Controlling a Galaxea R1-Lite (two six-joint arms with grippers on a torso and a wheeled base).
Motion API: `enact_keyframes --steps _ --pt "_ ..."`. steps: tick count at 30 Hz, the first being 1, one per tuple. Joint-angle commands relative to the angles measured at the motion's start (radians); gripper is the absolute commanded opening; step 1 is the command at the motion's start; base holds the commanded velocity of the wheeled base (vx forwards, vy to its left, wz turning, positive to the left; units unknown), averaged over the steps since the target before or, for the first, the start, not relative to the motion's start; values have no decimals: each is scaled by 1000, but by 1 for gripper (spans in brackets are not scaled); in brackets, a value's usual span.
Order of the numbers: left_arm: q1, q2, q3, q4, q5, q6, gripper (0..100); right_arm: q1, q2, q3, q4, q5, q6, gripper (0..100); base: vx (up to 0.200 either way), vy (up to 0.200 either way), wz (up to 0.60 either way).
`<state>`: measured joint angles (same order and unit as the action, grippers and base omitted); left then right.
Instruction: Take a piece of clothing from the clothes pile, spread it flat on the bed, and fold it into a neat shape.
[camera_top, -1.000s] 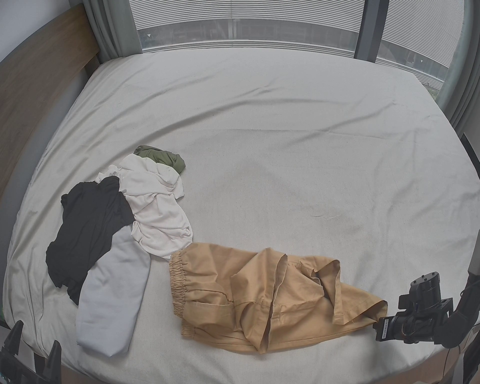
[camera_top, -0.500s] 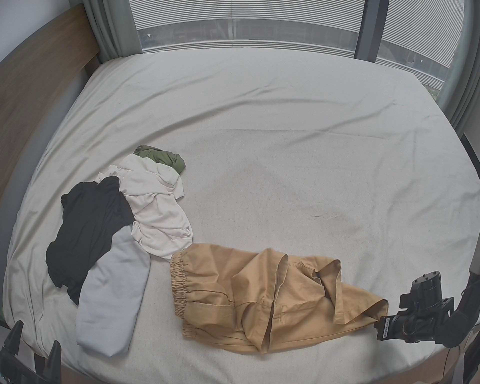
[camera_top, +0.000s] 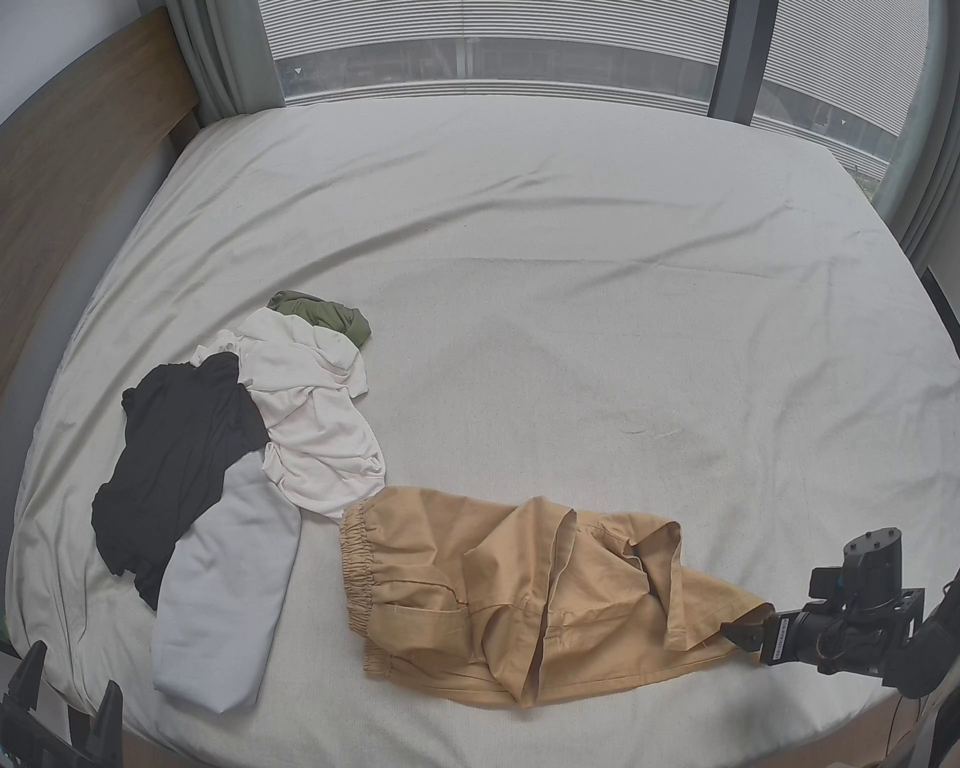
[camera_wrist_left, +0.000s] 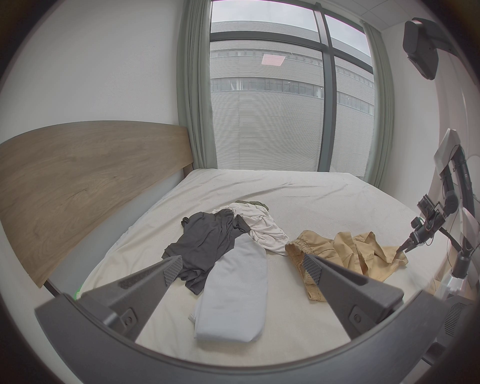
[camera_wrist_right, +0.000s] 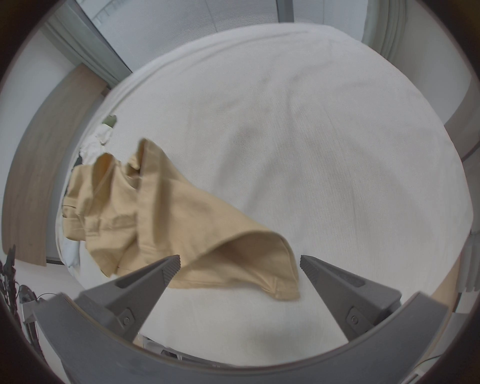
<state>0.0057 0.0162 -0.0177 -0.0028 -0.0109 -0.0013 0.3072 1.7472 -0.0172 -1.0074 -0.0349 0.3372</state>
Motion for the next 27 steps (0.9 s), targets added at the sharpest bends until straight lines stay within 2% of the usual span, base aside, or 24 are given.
enact_keyframes --steps 1,7,12,15,20,27 --pt "0 -16 18 0 0 1 100 141 -221 11 -23 -2 -12 100 0 0 0" --pt "0 -16 18 0 0 3 100 194 -227 -29 -26 7 -10 100 0 0 0" --pt "0 -16 18 0 0 1 100 230 -226 -75 -48 44 -12 100 0 0 0" --pt "0 -16 18 0 0 1 100 262 -222 -136 -69 95 -12 100 0 0 0" --pt "0 -15 18 0 0 1 100 263 -206 -230 -62 191 -10 100 0 0 0" --pt "0 -15 18 0 0 1 100 262 -117 -251 -76 262 -7 100 0 0 0"
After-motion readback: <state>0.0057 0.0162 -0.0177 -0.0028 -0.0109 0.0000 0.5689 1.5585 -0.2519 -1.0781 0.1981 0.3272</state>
